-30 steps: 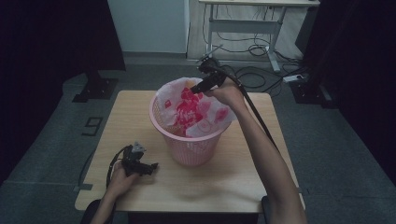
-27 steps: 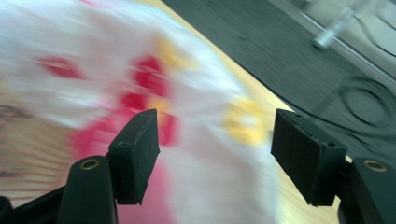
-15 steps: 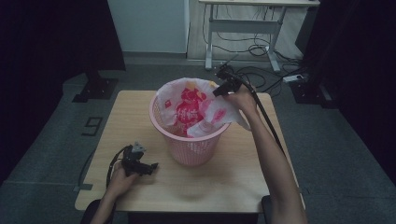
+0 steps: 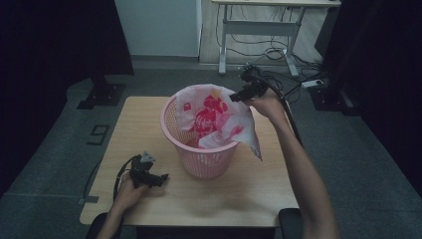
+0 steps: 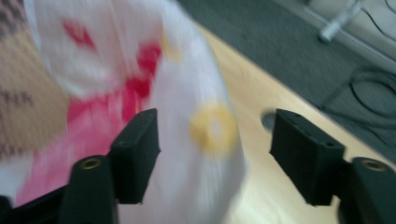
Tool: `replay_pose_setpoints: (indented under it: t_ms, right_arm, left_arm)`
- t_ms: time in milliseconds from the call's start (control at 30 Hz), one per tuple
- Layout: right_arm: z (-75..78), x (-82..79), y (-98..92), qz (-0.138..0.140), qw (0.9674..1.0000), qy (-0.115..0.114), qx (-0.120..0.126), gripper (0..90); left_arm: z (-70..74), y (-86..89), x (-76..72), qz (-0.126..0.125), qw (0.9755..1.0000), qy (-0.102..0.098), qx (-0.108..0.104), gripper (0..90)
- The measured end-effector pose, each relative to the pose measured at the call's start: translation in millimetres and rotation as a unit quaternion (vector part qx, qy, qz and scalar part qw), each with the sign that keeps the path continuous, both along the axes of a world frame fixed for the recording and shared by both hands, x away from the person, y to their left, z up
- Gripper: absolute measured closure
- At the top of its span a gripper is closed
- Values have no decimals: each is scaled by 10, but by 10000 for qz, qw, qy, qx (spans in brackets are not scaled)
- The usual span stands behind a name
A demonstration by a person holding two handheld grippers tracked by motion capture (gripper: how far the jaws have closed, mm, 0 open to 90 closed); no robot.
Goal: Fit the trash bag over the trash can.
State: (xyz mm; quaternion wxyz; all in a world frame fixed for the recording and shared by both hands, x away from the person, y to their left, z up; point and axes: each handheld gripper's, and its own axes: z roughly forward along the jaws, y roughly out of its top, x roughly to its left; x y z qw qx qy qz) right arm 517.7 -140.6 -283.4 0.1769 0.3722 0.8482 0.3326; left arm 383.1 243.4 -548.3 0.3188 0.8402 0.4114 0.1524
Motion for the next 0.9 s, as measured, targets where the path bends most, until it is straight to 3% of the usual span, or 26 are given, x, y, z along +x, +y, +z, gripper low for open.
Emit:
replay_pose_setpoints:
  t_ms: [100, 133, 300, 333, 433, 500, 533, 567, 600, 700, 733, 800, 833, 900]
  right_arm:
    - [-38, 143, 144, 85, 10000, -19, 5, 314]
    - [-91, 277, 322, 179, 9996, -44, -211, 383]
    - [-209, 425, 563, 374, 9979, 88, -527, 573]
    - [-229, 443, 563, 287, 9975, 169, -621, 575]
    - [-212, 447, 453, 63, 9979, 462, -444, 632]
    - [-210, 427, 408, 8, 9974, 523, -495, 656]
    - [-199, 345, 279, -195, 9966, 674, -439, 696]
    - [-199, 345, 279, -195, 9966, 674, -439, 696]
    - [-197, 231, 155, -293, 9959, 781, -337, 723]
    - [-198, 112, 46, -344, 9957, 825, -260, 724]
    - [-200, -34, -67, -340, 9954, 847, -280, 692]
    - [-187, -113, -138, -299, 9955, 852, -274, 587]
    - [-164, -138, -167, -315, 9962, 776, -257, 516]
    - [-88, -145, -193, -329, 9985, 416, -144, 410]
  left_arm:
    - [0, 0, 0, -1, 10000, -1, 1, 0]
    - [-1, 0, 1, -2, 10000, -3, -2, 0]
    - [0, 0, 0, 0, 10000, -1, 1, 0]
    - [-1, 0, 0, -2, 10000, -2, -3, 0]
    - [0, 0, 2, -15, 10000, -2, 1, 0]
    - [0, 0, 3, -19, 10000, 0, -1, 0]
    - [0, 0, 3, -19, 10000, -1, 3, 0]
    - [0, 0, 3, -19, 10000, -1, 3, 0]
    - [0, 0, 3, -19, 10000, -1, 4, 0]
    - [0, -1, 3, -18, 10000, 0, 1, 0]
    - [0, -2, 2, -11, 10000, 2, -2, 0]
    - [0, -3, 3, -11, 10000, 1, 0, 0]
    - [0, -3, 3, -11, 10000, 1, 0, 0]
    - [0, -4, 4, -13, 10000, 0, 0, 0]
